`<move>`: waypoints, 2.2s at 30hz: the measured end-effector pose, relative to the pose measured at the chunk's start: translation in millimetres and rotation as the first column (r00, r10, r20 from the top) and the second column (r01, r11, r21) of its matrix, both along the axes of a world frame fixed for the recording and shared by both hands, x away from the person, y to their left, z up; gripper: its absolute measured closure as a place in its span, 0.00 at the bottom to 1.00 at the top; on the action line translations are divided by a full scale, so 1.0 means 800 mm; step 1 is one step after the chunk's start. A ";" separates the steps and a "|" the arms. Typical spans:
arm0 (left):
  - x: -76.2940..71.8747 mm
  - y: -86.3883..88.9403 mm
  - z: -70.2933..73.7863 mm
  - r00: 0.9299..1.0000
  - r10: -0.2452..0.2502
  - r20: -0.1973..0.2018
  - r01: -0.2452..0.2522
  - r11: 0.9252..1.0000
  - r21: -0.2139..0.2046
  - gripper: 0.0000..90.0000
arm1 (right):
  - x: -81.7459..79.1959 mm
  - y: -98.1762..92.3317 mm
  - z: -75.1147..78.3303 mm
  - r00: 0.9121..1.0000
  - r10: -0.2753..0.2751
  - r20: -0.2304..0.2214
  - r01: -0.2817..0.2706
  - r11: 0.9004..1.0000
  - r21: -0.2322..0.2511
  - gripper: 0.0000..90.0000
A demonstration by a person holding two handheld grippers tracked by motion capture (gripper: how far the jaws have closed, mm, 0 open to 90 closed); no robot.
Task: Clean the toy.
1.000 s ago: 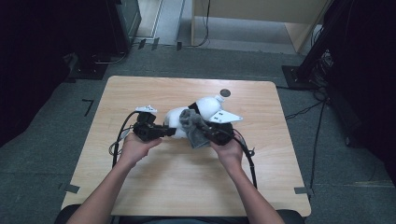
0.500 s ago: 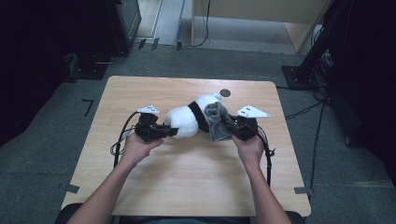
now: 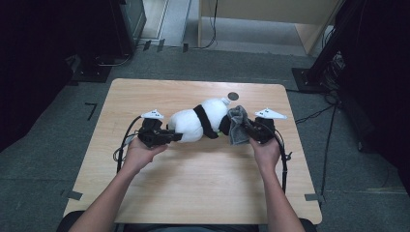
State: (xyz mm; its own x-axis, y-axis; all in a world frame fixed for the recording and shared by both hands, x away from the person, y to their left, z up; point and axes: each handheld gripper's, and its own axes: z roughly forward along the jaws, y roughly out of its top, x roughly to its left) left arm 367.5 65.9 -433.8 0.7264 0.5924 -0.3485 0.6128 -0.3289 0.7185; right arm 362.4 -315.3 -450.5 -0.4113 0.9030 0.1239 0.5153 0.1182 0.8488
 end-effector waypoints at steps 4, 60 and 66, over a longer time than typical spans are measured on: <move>0.000 0.004 0.000 1.000 0.014 0.010 -0.014 1.000 -0.007 0.83 | -0.001 -0.006 0.004 0.999 -0.039 0.016 0.039 0.999 -0.019 0.89; 0.052 0.015 -0.006 0.977 -0.188 0.103 0.190 0.982 -0.009 0.44 | -0.005 0.039 0.031 0.990 0.141 0.031 -0.141 0.990 0.008 0.88; 0.062 0.005 -0.021 0.969 -0.222 0.107 0.229 0.971 -0.064 0.44 | 0.003 0.027 0.027 0.990 0.139 0.037 -0.139 0.990 0.016 0.87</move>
